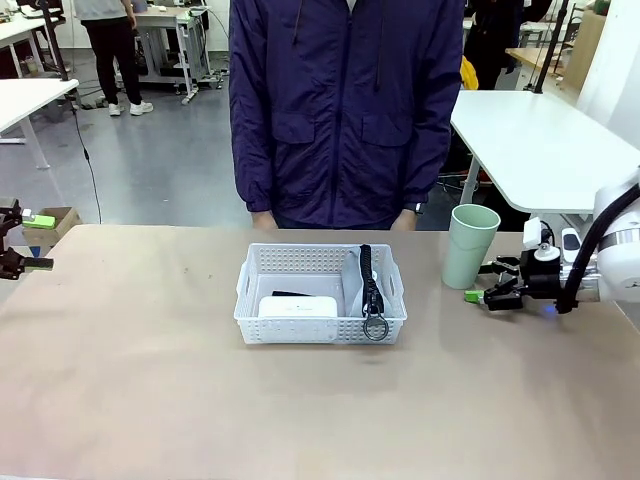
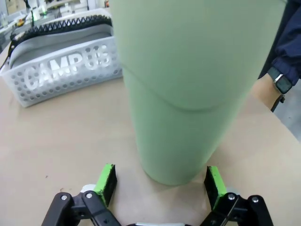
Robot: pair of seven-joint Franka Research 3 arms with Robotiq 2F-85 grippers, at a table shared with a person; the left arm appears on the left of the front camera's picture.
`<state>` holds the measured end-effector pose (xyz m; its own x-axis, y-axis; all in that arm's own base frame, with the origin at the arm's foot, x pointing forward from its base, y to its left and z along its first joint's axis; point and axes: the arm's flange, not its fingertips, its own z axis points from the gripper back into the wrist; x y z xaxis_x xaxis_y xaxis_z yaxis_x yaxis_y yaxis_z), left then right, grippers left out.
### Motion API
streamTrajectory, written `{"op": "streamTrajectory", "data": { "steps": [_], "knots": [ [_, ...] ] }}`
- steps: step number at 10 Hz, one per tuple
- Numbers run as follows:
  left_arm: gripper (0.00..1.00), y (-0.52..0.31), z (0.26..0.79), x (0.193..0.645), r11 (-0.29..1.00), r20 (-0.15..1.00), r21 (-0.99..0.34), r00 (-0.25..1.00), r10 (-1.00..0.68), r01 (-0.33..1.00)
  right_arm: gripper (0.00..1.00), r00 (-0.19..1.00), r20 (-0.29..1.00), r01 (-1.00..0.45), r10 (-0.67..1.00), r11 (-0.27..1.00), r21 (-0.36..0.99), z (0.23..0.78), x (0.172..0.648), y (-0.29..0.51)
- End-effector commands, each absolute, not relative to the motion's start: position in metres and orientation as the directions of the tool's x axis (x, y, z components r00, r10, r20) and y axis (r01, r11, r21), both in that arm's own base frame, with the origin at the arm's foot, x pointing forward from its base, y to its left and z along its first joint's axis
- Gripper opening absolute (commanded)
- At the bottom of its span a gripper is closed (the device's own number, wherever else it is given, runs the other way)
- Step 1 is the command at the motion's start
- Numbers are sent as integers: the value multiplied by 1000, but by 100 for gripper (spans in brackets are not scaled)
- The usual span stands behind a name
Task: Efficiently arrange items inside the basket to fit them all.
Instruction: Pick up the Reusable plastic cup and place it inside the Organizing basket.
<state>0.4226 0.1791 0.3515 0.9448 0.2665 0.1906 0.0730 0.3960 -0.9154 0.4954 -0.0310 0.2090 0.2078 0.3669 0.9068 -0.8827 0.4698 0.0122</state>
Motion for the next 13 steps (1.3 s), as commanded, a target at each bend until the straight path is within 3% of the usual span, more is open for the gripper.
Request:
{"op": "streamTrajectory", "data": {
  "steps": [1,6,13],
  "knots": [
    [100,177,353,419,403,197,-912,944,265,77,100,180,931,-874,316,487,3,201,502,-25],
    [100,177,353,419,403,197,-912,944,265,77,100,132,978,-870,164,493,35,198,511,-19],
    [100,177,353,419,403,197,-912,944,265,77,100,86,993,-881,85,471,36,229,512,-17]
  ]
}}
